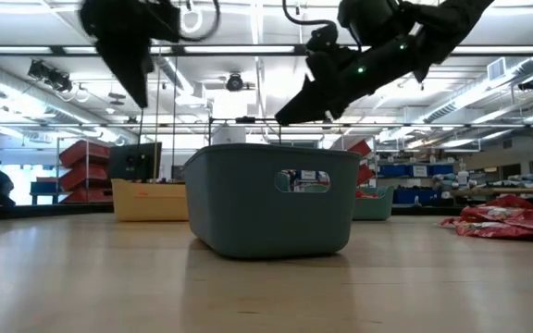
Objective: Sort candy
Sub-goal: Put the orange chocolate bar into the yellow bin
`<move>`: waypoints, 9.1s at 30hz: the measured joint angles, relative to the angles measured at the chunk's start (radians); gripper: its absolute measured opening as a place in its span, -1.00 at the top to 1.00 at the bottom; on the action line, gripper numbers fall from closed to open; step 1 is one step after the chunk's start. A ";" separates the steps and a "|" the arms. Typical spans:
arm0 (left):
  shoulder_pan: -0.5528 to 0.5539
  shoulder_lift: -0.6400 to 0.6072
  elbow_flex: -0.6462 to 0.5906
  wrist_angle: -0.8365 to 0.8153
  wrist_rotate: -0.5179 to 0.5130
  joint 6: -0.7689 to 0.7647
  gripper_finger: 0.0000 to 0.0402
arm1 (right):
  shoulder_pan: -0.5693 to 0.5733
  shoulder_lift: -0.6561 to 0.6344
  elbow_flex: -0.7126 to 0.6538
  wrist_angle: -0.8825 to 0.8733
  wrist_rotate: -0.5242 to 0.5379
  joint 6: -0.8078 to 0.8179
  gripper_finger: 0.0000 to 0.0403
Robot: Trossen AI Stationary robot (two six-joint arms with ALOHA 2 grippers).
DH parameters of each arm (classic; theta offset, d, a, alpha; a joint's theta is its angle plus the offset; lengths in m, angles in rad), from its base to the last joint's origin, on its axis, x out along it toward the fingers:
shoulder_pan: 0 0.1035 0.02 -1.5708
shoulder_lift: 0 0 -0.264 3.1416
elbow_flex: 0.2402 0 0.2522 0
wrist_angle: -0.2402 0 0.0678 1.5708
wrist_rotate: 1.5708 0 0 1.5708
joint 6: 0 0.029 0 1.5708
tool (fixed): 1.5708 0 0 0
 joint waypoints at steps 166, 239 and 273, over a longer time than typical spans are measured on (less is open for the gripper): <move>-0.288 0.147 0.020 -0.111 0.116 -0.327 1.00 | -0.015 0.068 -0.001 0.151 -0.069 -0.044 0.77; -0.155 0.072 -0.215 0.085 0.131 -0.472 0.99 | -0.015 0.068 -0.001 0.137 -0.078 -0.035 0.68; 0.297 0.342 -0.126 0.364 -0.060 0.154 0.90 | -0.016 0.068 -0.001 0.129 -0.078 -0.037 0.67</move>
